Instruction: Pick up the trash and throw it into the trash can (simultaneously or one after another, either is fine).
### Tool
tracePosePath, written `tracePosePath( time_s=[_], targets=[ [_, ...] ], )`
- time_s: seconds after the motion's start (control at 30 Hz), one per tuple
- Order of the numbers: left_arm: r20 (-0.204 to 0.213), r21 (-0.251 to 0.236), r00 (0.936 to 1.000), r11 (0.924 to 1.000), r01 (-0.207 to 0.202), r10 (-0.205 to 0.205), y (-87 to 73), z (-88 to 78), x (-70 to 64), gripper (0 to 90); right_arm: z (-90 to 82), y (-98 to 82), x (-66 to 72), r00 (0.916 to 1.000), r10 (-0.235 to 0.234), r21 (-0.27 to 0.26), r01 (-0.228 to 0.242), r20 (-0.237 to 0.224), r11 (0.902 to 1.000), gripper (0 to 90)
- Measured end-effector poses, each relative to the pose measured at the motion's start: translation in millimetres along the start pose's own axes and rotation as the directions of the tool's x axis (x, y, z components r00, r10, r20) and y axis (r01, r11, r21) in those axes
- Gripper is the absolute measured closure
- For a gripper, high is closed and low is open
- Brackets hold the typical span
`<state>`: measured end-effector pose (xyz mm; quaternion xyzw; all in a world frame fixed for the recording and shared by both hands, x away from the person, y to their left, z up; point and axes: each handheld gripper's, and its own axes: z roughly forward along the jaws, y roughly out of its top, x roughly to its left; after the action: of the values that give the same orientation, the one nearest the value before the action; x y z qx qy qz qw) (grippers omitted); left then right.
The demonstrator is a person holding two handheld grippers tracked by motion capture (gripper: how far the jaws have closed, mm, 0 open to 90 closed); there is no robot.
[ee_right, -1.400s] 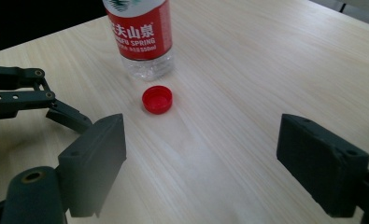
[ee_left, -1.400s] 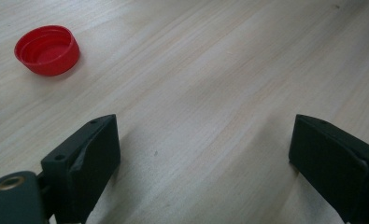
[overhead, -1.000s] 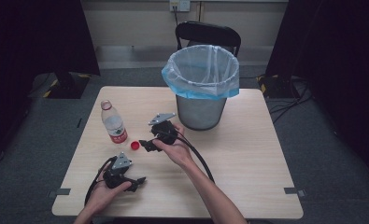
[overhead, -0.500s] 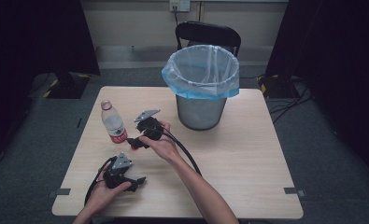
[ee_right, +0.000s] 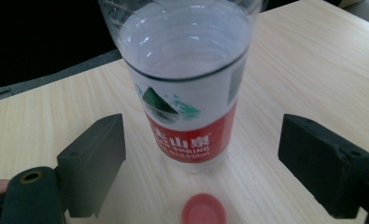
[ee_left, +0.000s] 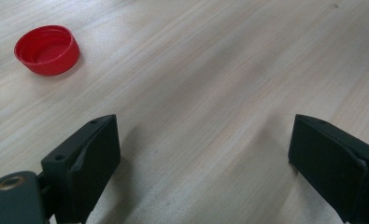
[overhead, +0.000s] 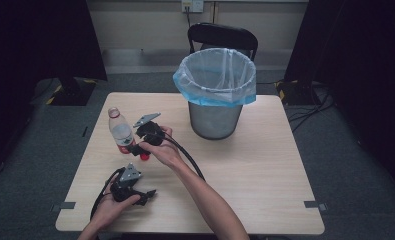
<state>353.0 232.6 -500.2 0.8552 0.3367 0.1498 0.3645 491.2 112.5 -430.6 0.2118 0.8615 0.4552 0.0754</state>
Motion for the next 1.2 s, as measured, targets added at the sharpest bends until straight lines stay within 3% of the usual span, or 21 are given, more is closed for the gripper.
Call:
tracePosePath(
  time_s=[0.5, 0.73, 0.93, 0.97, 1.2],
  targets=[
    [0.001, 0.001, 1.0000, 1.0000, -0.002, 0.002, -0.2, -0.2, 0.1, 8.8, 27.6, 12.8, 0.9, 0.9996, 0.014, -0.027, -0.015, -0.025, 0.9995, 13.9],
    [0.001, 0.000, 1.0000, 1.0000, -0.001, 0.001, -0.3, -0.2, 0.0, 8.8, 36.3, 9.9, 1.2, 0.9991, 0.022, -0.026, -0.023, -0.036, 0.9994, 14.7],
    [0.001, 0.001, 1.0000, 1.0000, -0.002, 0.002, -0.2, -0.3, 0.1, 8.8, 42.3, 8.9, 2.4, 0.9990, 0.022, -0.029, -0.023, -0.039, 0.9993, 19.1],
    [0.002, 0.001, 1.0000, 1.0000, -0.003, 0.003, -0.3, -0.3, 0.3, 8.8, 43.5, 8.1, 3.2, 0.9993, 0.014, -0.026, -0.015, -0.035, 0.9995, 25.6],
    [0.003, -0.001, 1.0000, 1.0000, -0.004, 0.004, -0.3, -0.2, 0.3, 8.8, 41.5, 8.7, 3.5, 0.9997, 0.012, -0.057, -0.013, -0.023, 0.9983, 29.5]
  ],
)
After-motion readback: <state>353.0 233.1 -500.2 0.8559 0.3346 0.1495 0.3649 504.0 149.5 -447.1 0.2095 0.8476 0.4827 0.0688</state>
